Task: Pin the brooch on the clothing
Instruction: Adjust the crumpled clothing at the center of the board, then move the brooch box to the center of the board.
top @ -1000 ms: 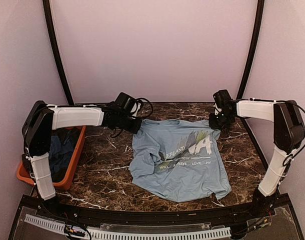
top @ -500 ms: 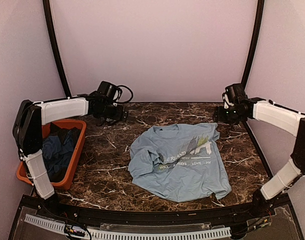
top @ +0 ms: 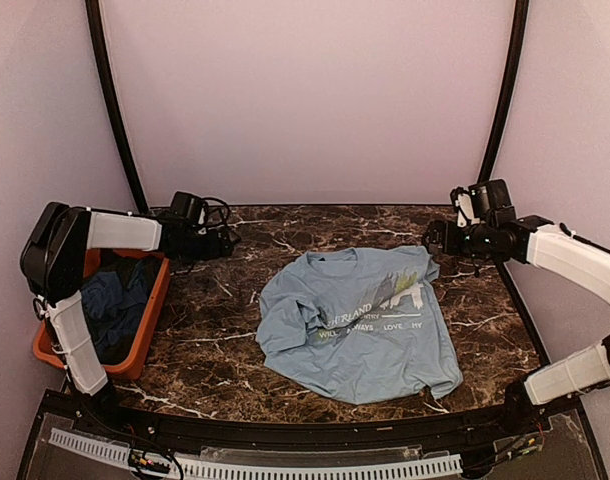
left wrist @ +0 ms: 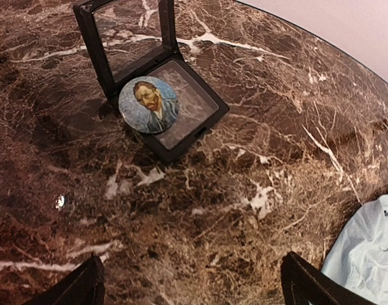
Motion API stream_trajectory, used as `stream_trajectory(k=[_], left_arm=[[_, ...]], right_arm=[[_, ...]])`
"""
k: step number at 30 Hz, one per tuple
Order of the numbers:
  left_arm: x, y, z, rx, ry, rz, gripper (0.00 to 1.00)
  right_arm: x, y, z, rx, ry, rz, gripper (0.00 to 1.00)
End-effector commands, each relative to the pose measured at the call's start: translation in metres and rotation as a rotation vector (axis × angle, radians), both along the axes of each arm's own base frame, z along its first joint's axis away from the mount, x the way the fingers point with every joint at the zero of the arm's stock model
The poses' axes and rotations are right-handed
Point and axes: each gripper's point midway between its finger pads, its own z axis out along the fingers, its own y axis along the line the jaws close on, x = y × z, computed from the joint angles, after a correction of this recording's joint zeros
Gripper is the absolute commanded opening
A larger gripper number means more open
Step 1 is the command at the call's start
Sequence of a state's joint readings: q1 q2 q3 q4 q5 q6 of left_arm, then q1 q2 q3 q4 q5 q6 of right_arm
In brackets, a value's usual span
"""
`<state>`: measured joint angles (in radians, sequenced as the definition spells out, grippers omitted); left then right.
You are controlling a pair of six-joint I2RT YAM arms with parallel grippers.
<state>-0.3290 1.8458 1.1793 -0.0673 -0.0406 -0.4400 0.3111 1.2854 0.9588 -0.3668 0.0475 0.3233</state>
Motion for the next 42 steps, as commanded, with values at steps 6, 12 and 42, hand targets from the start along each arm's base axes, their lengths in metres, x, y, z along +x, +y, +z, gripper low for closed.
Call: stream_trajectory(k=[6,12,42], left_arm=[[0.059,-0.004,-0.001,-0.288,-0.084,0.070,0.92],[0.088,0.002,-0.017,-0.310,-0.108,0.132,0.88],[0.110,0.025,-0.062,-0.239,-0.094,0.254,0.64]], right_arm=[[-0.004,0.011,0.011,0.054,-0.054,0.061,0.99],[-0.005,0.013,0.007,0.061,-0.044,0.071,0.99],[-0.001,0.024,0.010,0.079,-0.045,0.124,0.99]])
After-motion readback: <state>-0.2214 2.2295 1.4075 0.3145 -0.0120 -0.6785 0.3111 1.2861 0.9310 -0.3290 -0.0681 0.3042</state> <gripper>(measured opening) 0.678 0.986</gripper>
